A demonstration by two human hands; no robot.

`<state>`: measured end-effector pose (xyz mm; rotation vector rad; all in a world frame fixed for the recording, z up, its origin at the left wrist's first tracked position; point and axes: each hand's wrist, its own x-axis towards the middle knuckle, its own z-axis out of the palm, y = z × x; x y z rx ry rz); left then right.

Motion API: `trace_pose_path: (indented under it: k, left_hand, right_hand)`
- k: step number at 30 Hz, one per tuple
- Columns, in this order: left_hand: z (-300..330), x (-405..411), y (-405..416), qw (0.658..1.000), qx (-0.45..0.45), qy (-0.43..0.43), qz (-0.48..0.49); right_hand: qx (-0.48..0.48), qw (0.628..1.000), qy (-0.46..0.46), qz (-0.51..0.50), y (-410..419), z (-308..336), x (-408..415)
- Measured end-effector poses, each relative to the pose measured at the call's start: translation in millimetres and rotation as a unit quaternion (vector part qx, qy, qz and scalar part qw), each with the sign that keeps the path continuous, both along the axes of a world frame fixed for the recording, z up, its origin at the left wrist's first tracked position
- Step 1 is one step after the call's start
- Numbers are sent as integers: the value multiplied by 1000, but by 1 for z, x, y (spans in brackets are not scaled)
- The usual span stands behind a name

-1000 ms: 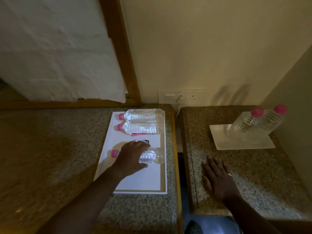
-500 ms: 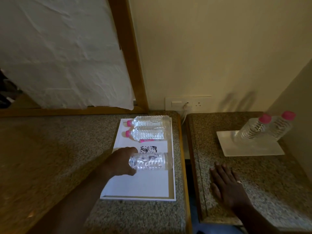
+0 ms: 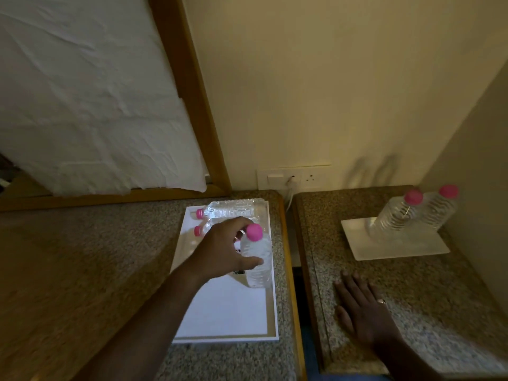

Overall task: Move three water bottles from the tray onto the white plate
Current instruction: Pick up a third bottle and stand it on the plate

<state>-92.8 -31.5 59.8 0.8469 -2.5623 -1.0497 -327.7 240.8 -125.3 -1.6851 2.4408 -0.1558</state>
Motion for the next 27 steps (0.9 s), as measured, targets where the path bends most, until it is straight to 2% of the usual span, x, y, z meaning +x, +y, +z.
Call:
trace_pose_path:
  k: [5,12,21,27]
  left_hand:
    - [-17,-2,14,995,50,67,48]
    - [-39,0,28,985,122,66,100]
    - [-29,-6,41,977,85,87,176]
    - [-4,-49,53,977,50,123,165]
  right_hand:
    - [-1,1000,-3,0,-1,-4,-2]
    - [0,1000,-11,0,0,-4,-2]
    - [-15,999,-38,-26,2,3,-2]
    - [-30,998,-46,-43,12,5,-13]
